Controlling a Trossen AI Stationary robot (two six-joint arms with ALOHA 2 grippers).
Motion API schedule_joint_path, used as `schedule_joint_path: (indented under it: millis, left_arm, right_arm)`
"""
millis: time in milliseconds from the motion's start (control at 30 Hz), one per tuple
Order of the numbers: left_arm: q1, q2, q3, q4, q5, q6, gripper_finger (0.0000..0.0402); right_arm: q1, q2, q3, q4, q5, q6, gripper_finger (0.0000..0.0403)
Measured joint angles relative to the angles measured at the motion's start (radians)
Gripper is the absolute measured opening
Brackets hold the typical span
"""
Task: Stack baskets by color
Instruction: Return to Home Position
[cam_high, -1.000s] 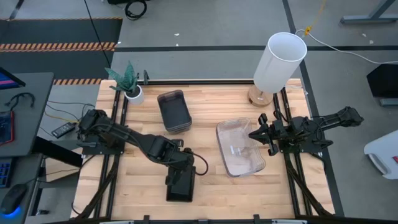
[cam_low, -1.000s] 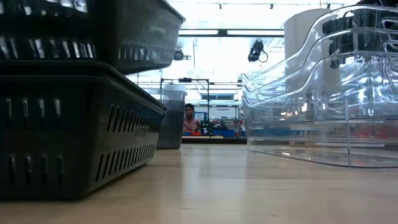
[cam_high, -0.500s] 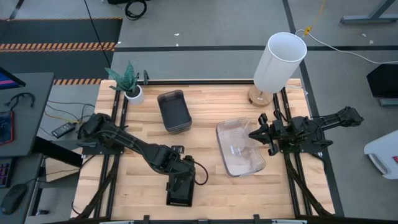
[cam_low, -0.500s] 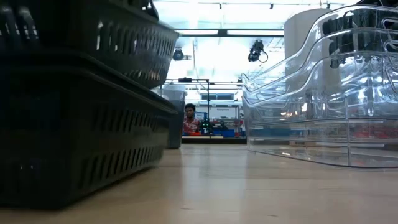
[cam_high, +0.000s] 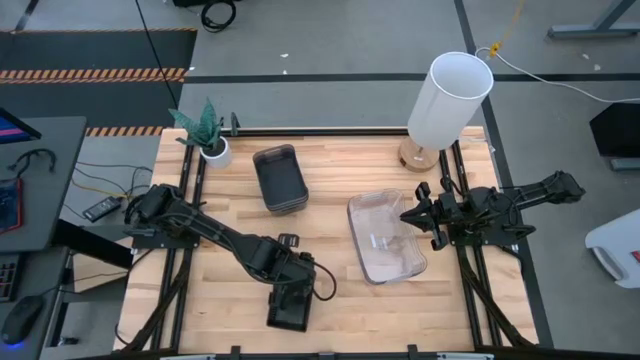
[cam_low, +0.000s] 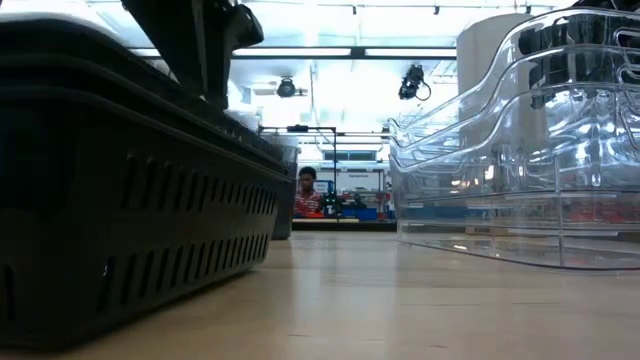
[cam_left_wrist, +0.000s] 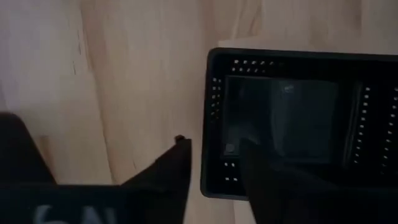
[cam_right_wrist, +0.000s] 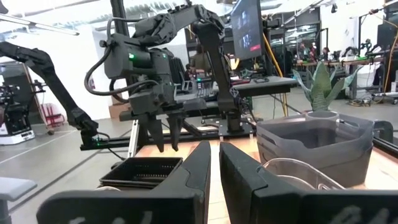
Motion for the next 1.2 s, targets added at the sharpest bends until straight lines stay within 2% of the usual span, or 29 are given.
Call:
schedule_joint_path:
  millis: [167,300,467,700,800,1200]
  left_arm:
    - [0.01,0.0,0.0,0.001,-0.001,0.02,0.0191]
    - [0.018,0.0,0.0,-0.017,-0.029,0.075,0.0201]
    - [0.017,0.0,0.0,-0.086,-0.111,0.183,0.0172]
    - [0.018,-0.009,-0.022,-0.067,-0.122,0.217,0.0119]
    - [0.012,-0.082,-0.136,-0.05,-0.146,0.175,0.0101]
    - [0.039,-0.56,-0.722,0.452,-0.155,0.071,0.0039]
  right_arm:
    - [0.0,0.0,0.0,0.0,0.0,0.0,0.0041]
    - [0.0,0.0,0.0,0.0,0.0,0.0,0.0041]
    - [0.0,0.0,0.0,0.0,0.0,0.0,0.0041]
    - [0.0,0.0,0.0,0.0,0.0,0.0,0.0041]
    - [0.0,0.0,0.0,0.0,0.0,0.0,0.0041]
    - [0.0,0.0,0.0,-0.001,0.0,0.0,0.0041]
